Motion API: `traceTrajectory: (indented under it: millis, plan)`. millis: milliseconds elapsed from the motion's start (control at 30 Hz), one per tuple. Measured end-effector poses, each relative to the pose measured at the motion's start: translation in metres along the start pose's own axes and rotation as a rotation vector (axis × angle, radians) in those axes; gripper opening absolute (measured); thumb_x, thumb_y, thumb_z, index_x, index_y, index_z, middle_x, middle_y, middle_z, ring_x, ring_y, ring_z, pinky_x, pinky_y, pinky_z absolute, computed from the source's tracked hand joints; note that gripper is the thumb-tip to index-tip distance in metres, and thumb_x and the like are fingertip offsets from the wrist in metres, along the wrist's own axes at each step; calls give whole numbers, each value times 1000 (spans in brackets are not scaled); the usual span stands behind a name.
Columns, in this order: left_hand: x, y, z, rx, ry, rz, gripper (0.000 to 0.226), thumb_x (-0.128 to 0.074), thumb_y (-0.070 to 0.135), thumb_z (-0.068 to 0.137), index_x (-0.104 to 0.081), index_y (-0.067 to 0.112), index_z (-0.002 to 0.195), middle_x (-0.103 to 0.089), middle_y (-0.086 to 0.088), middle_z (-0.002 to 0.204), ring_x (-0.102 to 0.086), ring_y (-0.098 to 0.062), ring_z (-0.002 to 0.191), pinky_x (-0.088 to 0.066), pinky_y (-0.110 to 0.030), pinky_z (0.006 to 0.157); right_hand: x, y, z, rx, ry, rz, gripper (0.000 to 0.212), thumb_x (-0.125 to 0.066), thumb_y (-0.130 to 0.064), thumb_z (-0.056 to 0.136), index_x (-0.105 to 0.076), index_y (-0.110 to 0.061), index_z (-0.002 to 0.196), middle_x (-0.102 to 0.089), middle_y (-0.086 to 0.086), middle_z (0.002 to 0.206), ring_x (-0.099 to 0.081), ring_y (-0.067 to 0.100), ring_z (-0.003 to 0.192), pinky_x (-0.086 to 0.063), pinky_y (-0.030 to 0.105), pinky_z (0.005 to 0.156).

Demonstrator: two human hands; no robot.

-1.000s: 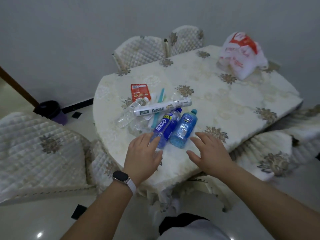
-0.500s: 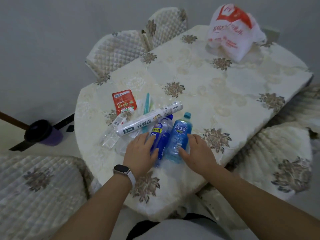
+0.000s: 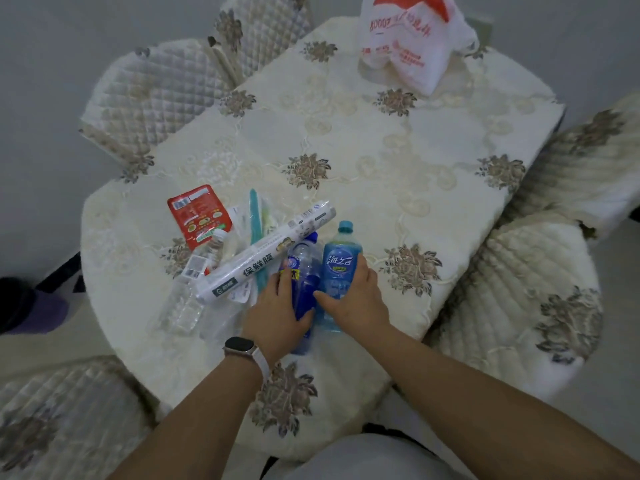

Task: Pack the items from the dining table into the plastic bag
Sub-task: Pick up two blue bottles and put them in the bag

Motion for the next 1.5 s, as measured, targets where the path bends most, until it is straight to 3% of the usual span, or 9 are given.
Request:
traceTrajectory:
  millis: [100,300,500,733,900,1133,1233,1367,1500]
  plan:
    - [-1,0,8,46,-52,-29,112,-65,60,79,4,18,156,-31,-8,151,-44,-27,131,-46,-41,97,7,0,1,-48,20,-22,106,-64,-59,53,-20,-29,145,-47,4,121,-52,27,109,-51,46,84]
    - [-8,-8,24,152,-116,-227,126,-77,65,65,3,22,154,-36,-12,150,-49,-32,128,-47,-43,99,14,1,-11,-113,27,-226,113,-68,-53,63,-7,-19,152,-39,9,135,-46,31,121,-46,43,92]
    - [-16,-5,23,38,-122,-276,115,-78,53,68,-6,21,152,-43,-10,138,-52,-29,120,-51,-41,94,18,9,-27,-231,104,-294,107,-73,-49,68,-15,-10,149,-40,10,136,-47,31,121,-47,41,92]
    - [-23,1,19,61,-252,-424,110,-73,61,64,-19,11,146,-57,-9,130,-63,-28,109,-54,-44,91,24,29,-75,-389,134,-250,95,-77,-48,63,-27,-11,135,-45,10,125,-54,30,111,-50,38,86]
    - [-26,5,2,59,-308,-615,91,-81,40,68,-32,16,141,-64,-1,109,-67,-16,88,-58,-37,77,29,36,-102,-461,174,-69,81,-76,-42,59,-38,-12,124,-51,7,117,-58,25,103,-51,35,81]
    - [-33,12,-28,61,-289,-744,56,-84,19,72,-50,21,117,-68,1,98,-68,-9,80,-53,-23,62,41,47,-127,-318,279,151,76,-74,-45,49,-39,-27,114,-58,-1,105,-63,13,86,-57,37,71]
    - [-28,23,-37,44,-201,-767,59,-86,15,69,-49,22,114,-65,5,98,-66,-7,81,-50,-19,59,63,47,-136,-253,316,241,79,-73,-43,49,-37,-28,117,-59,-6,107,-63,9,87,-56,35,73]
    - [-21,42,-40,-16,-71,-699,55,-88,15,61,-55,22,104,-68,2,95,-68,-12,78,-58,-35,68,96,52,-146,-158,317,356,77,-79,-31,59,-32,-39,118,-60,-17,107,-62,1,90,-54,28,77]
    - [-11,80,-51,-30,22,-686,55,-88,16,58,-56,25,101,-70,1,93,-69,-13,78,-57,-34,67,141,64,-155,-54,325,422,77,-80,-26,62,-29,-45,116,-58,-22,105,-61,-3,92,-52,24,79]
Point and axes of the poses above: each hand's wrist, its own z-axis towards the middle knuckle, its own x-axis out of the back of the hand, y = z × x, the point moved 3 cm from there along z, towards the middle knuckle
